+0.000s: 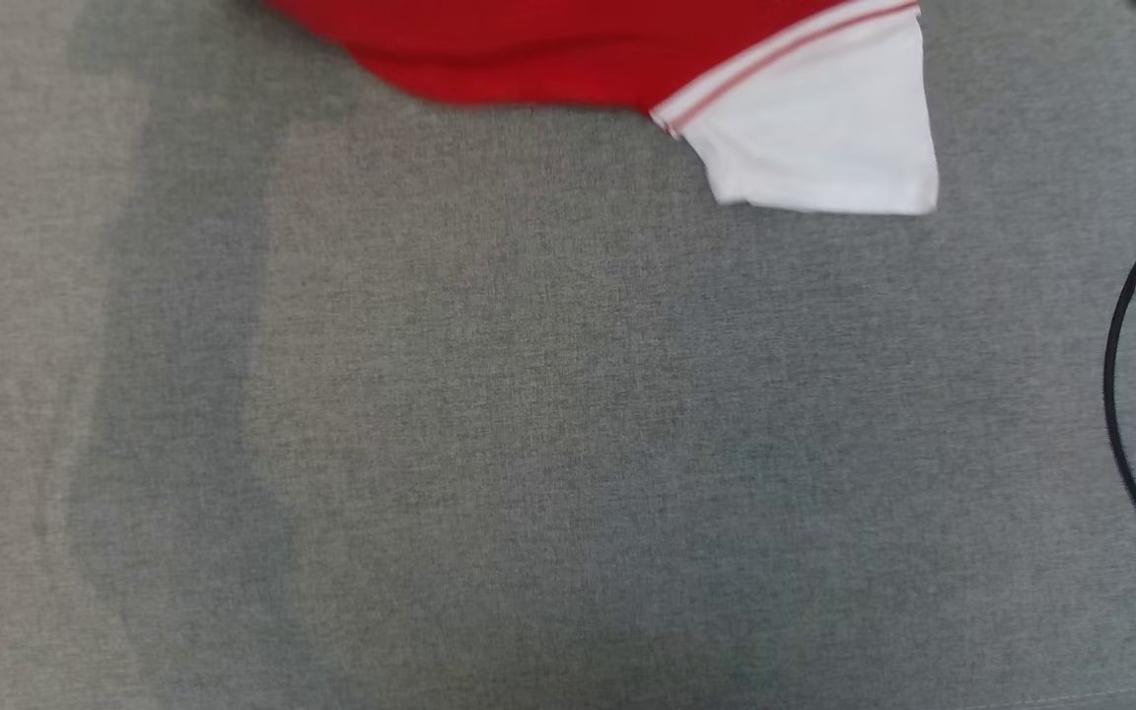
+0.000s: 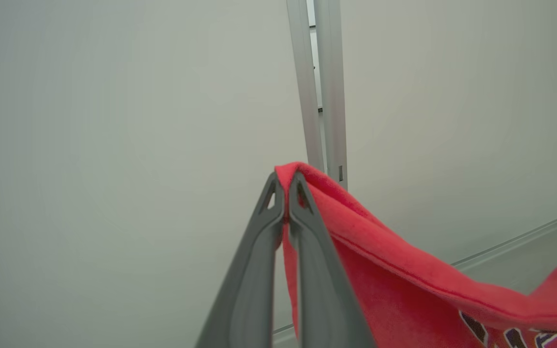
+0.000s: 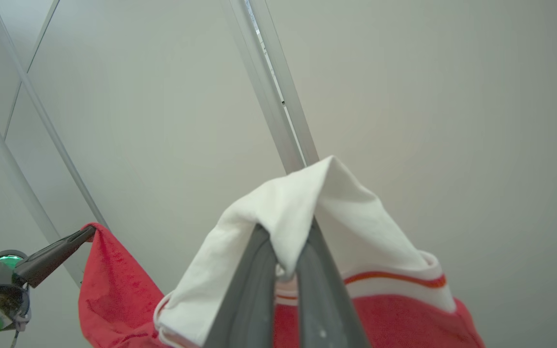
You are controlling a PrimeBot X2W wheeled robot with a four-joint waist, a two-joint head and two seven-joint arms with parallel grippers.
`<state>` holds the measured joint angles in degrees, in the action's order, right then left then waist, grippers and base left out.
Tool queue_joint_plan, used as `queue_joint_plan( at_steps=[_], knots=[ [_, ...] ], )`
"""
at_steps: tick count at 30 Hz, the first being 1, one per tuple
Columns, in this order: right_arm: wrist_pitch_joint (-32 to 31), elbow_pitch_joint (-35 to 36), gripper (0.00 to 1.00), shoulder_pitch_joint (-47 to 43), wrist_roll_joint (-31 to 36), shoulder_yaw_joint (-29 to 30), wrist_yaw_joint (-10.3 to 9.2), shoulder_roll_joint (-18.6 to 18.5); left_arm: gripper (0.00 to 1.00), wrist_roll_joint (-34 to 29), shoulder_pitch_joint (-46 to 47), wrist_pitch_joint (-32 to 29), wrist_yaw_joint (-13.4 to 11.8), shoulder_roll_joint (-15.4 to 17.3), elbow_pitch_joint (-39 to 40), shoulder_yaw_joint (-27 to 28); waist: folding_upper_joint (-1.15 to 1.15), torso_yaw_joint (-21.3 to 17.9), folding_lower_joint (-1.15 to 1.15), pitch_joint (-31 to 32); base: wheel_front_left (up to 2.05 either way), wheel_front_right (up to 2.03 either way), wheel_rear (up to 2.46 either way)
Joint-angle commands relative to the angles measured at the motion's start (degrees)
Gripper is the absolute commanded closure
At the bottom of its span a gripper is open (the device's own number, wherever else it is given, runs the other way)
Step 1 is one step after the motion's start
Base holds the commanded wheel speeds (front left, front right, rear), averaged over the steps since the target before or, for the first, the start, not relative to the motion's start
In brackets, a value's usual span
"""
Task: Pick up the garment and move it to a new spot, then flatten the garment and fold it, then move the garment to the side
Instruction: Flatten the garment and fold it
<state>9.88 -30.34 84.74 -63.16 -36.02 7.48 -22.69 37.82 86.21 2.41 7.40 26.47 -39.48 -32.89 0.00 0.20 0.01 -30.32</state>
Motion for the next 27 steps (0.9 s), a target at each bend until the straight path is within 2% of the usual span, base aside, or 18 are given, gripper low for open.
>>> queue_joint_plan(
  at_steps=[1,9,14,21,27],
  knots=[
    [0.9,-1.0,1.00,3.1,-0.4,-0.1,0.03,0.1,1.00,0.3,3.3,0.6,0.1,0.1,-1.1,-0.5,0.00,0.5,-0.01,-4.7,0.00,0.00,0.00],
    [4.4,-6.4,1.00,18.0,-1.5,-0.5,0.04,0.3,1.00,5.8,15.6,3.2,0.2,-1.7,-9.3,-0.9,0.00,0.8,-0.01,-5.4,0.00,0.00,0.00],
    [4.8,-8.4,1.00,21.0,-2.2,-3.3,0.03,0.5,1.00,8.7,17.8,3.2,0.2,-3.1,-12.6,-2.2,0.00,0.6,-0.01,-5.2,0.00,0.00,0.00],
    [4.5,-7.8,1.00,15.5,-4.6,-10.0,0.03,-1.8,1.00,12.2,10.7,1.0,0.2,-2.4,-14.2,-7.5,0.00,0.4,-0.01,-3.7,0.00,0.00,0.00],
    [4.9,-5.5,1.00,3.3,-7.6,-17.4,0.03,-5.1,1.00,17.8,-1.4,-2.0,0.2,-1.1,-13.0,-13.4,0.00,-0.2,-0.01,0.8,0.00,0.00,0.00]
  ],
)
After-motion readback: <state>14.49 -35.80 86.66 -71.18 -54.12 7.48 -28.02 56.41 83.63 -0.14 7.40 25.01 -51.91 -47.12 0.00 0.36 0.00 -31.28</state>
